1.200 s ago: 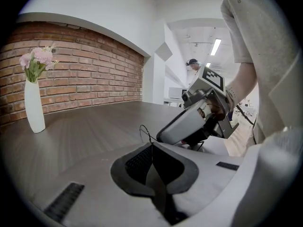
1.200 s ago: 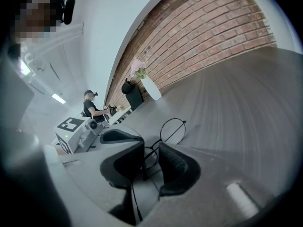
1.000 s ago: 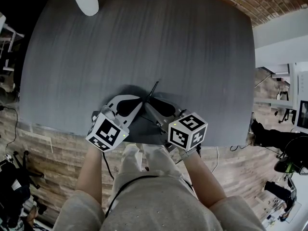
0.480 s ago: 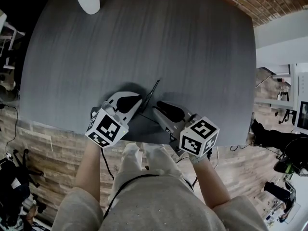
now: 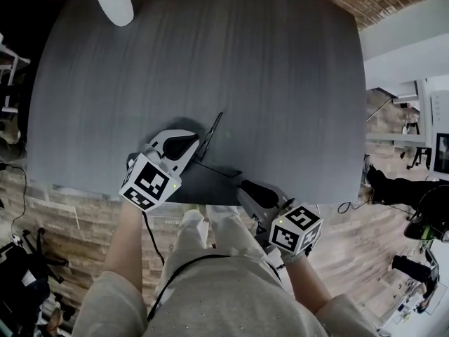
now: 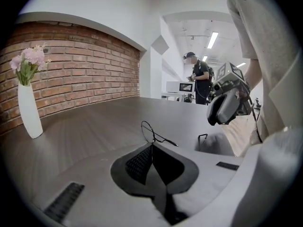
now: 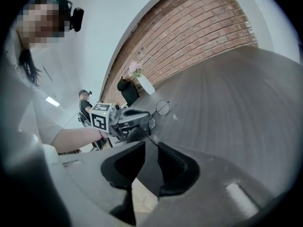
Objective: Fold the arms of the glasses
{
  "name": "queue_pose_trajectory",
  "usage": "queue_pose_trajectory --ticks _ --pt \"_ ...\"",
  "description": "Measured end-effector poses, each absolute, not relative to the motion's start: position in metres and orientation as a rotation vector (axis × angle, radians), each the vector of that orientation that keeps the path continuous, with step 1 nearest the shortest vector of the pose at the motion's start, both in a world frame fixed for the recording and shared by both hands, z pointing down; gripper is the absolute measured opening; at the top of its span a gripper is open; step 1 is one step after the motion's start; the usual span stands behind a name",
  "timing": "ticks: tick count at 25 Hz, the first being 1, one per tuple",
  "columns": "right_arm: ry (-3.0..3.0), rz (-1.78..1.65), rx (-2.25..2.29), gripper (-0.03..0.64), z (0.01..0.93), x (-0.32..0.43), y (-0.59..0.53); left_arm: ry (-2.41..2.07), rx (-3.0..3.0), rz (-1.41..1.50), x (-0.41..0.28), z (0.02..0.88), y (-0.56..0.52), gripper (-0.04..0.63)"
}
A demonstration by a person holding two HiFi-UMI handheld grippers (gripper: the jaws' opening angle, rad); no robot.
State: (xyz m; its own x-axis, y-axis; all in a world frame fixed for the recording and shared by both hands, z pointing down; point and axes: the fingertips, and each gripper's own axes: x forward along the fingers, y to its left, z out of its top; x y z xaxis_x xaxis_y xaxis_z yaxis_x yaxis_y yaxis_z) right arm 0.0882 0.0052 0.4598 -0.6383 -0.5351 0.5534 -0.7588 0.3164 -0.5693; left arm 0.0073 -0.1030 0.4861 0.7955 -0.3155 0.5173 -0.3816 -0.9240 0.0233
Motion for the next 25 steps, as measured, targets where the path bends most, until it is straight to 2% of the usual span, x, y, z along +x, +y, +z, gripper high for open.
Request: queue_pose_trajectory --ticks 25 --pt "-2.197 1.208 1.120 0.092 0.487 0.073 -0.023 -0.490 2.895 0.864 0.019 0.489 -0.106 0.000"
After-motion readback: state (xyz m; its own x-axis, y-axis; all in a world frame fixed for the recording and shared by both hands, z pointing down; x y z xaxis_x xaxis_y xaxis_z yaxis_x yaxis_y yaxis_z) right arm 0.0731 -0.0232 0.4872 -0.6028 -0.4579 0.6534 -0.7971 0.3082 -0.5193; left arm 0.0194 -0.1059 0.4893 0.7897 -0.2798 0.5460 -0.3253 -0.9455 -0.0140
